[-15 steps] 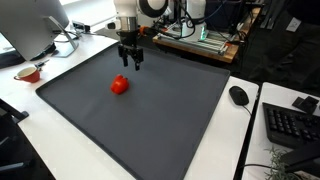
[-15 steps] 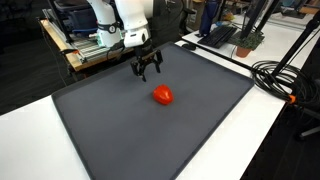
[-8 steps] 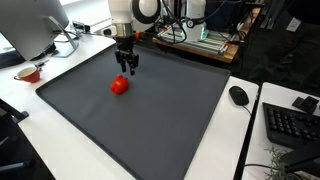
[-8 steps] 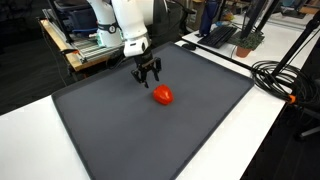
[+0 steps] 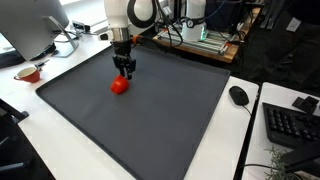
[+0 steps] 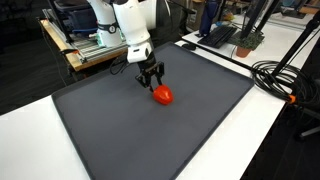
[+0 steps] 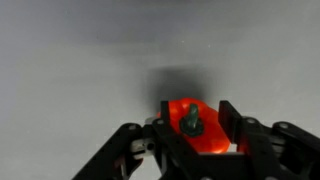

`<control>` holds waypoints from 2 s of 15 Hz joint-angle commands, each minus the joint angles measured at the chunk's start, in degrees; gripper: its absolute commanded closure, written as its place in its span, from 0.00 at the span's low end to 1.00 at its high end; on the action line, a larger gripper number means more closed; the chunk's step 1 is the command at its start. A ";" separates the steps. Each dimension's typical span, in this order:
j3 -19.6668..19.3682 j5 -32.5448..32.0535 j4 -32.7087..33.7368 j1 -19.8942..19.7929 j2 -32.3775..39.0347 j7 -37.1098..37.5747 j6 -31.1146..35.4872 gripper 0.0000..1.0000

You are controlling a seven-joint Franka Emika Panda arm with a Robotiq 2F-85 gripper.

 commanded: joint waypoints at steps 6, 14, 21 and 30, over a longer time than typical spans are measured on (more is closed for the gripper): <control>2.02 0.66 2.82 -2.40 2.44 -1.28 -0.20 0.93; 1.81 0.62 1.13 -2.08 1.16 -0.95 0.04 0.97; 2.79 1.01 -1.29 -2.01 -1.34 -1.13 1.21 0.97; 2.92 1.02 -3.28 -2.18 -4.38 -0.84 1.11 0.97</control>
